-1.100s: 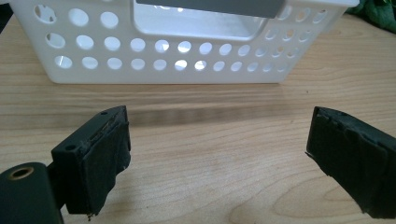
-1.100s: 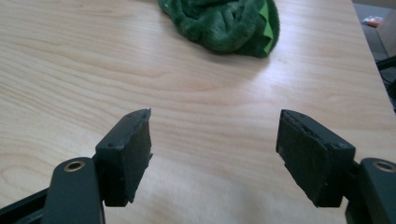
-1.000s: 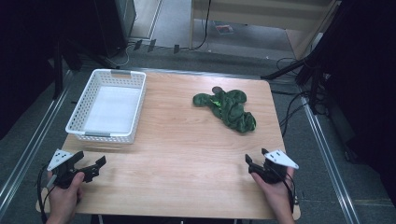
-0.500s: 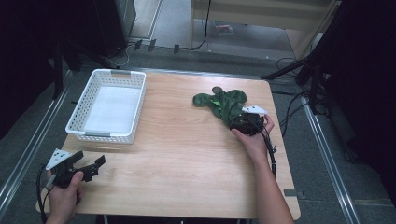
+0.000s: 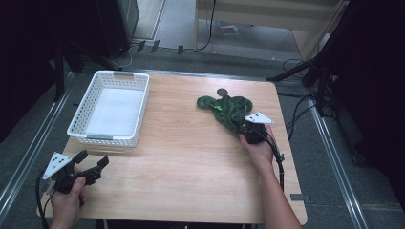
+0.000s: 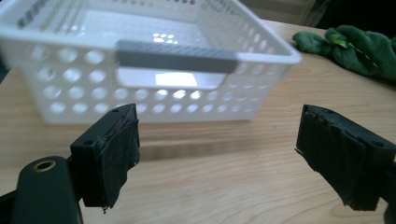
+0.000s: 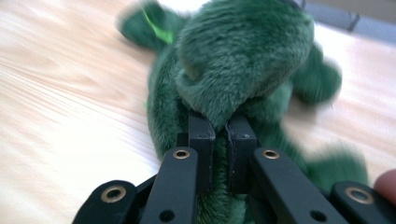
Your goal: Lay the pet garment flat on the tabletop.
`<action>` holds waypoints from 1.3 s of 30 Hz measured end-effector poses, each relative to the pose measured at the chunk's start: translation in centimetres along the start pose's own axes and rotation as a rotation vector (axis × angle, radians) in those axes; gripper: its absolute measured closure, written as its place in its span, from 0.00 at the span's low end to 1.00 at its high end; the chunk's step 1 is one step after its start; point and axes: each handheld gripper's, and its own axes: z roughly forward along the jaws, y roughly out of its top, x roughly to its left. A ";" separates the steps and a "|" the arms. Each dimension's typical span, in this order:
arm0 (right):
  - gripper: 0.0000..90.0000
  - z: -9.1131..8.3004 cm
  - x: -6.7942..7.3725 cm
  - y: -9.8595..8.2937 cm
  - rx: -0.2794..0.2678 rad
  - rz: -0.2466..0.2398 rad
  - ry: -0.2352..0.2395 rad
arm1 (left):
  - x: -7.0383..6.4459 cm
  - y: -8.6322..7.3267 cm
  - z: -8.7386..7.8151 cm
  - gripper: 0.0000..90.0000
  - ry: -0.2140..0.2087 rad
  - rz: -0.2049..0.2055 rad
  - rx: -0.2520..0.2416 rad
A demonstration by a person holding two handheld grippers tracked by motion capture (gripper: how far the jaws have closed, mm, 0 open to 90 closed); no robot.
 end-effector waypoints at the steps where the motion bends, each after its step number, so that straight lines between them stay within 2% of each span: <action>1: 0.94 -0.7 0.3 0.3 -0.015 0.001 0.014 | -0.5 0.2 0.3 0.15 -0.010 0.010 0.006; 3: 0.94 -2.1 1.1 1.1 -0.047 -0.001 0.033 | -1.6 0.4 1.0 0.15 -0.033 0.034 0.018; 4: 0.94 -2.1 1.1 1.1 -0.047 -0.001 0.033 | -1.6 0.4 1.0 0.14 -0.033 0.034 0.018; 5: 0.94 -2.8 1.6 1.5 -0.056 0.003 0.047 | -2.5 0.5 1.5 0.14 -0.045 0.057 0.030; 6: 0.94 -4.3 2.5 2.3 -0.094 0.023 0.075 | -3.7 0.8 2.1 0.14 -0.062 0.090 0.035; 9: 0.94 -6.1 3.9 3.3 -0.135 0.026 0.111 | -6.1 1.4 2.9 0.15 -0.106 0.135 0.034; 12: 0.94 -7.9 5.4 4.1 -0.170 0.048 0.167 | -9.0 2.0 3.9 0.15 -0.160 0.211 0.030; 14: 0.93 -8.6 6.5 4.5 -0.168 0.041 0.205 | -11.0 2.2 4.8 0.15 -0.203 0.254 0.033; 16: 0.93 -9.3 7.7 4.8 -0.178 0.030 0.233 | -12.9 2.1 5.9 0.15 -0.258 0.272 0.045; 18: 0.93 -9.9 8.8 5.0 -0.189 0.033 0.274 | -14.6 1.8 7.1 0.15 -0.354 0.309 0.070; 19: 0.93 -10.2 9.2 5.0 -0.193 0.038 0.294 | -15.5 1.6 7.7 0.14 -0.386 0.340 0.098; 20: 0.93 -10.5 9.7 5.1 -0.197 0.045 0.314 | -16.5 1.2 8.4 0.11 -0.362 0.376 0.117; 21: 0.93 -10.7 10.0 5.2 -0.206 0.050 0.330 | -16.5 1.2 8.4 0.10 -0.362 0.376 0.117; 22: 0.93 -11.0 10.4 5.3 -0.209 0.056 0.349 | -18.1 0.6 9.4 0.10 -0.351 0.403 0.137; 23: 0.93 -11.0 10.4 5.3 -0.209 0.056 0.349 | -18.1 0.6 9.4 0.10 -0.351 0.403 0.137; 24: 0.93 -11.4 11.3 5.5 -0.213 0.040 0.376 | -18.9 0.5 10.0 0.10 -0.305 0.388 0.112; 26: 0.93 -11.6 11.9 5.6 -0.201 0.030 0.401 | -19.1 0.9 10.2 0.11 -0.267 0.367 0.078; 27: 0.93 -11.7 12.2 5.6 -0.199 0.022 0.407 | -19.0 1.2 10.0 0.16 -0.254 0.361 0.052; 28: 0.92 -11.8 12.4 5.6 -0.193 0.020 0.416 | -18.7 1.5 9.7 0.23 -0.269 0.355 0.016; 30: 0.92 -12.2 12.7 5.6 -0.190 0.017 0.412 | -18.1 2.1 8.8 0.63 -0.380 0.343 -0.032; 31: 0.92 -12.2 12.7 5.6 -0.190 0.017 0.412 | -18.1 2.1 8.8 0.73 -0.380 0.343 -0.032; 32: 0.92 -12.9 12.9 5.8 -0.189 0.025 0.399 | -17.7 2.8 8.1 0.81 -0.522 0.333 -0.018; 34: 0.92 -13.8 13.1 6.1 -0.199 0.033 0.391 | -17.5 3.3 7.8 0.87 -0.739 0.322 0.026; 35: 0.92 -13.8 13.1 6.1 -0.199 0.033 0.391 | -17.5 3.3 7.8 0.88 -0.739 0.322 0.026; 36: 0.92 -14.9 13.2 6.6 -0.203 0.052 0.399 | -17.3 3.9 7.9 0.88 -0.957 0.256 0.117; 37: 0.92 -15.2 13.3 6.8 -0.202 0.055 0.393 | -17.2 4.2 8.4 0.87 -1.030 0.205 0.178; 38: 0.91 -15.2 13.3 6.9 -0.201 0.046 0.369 | -16.9 4.2 9.0 0.86 -1.031 0.167 0.213; 39: 0.90 -15.0 13.4 6.9 -0.193 0.029 0.332 | -16.6 4.1 9.6 0.84 -0.965 0.134 0.239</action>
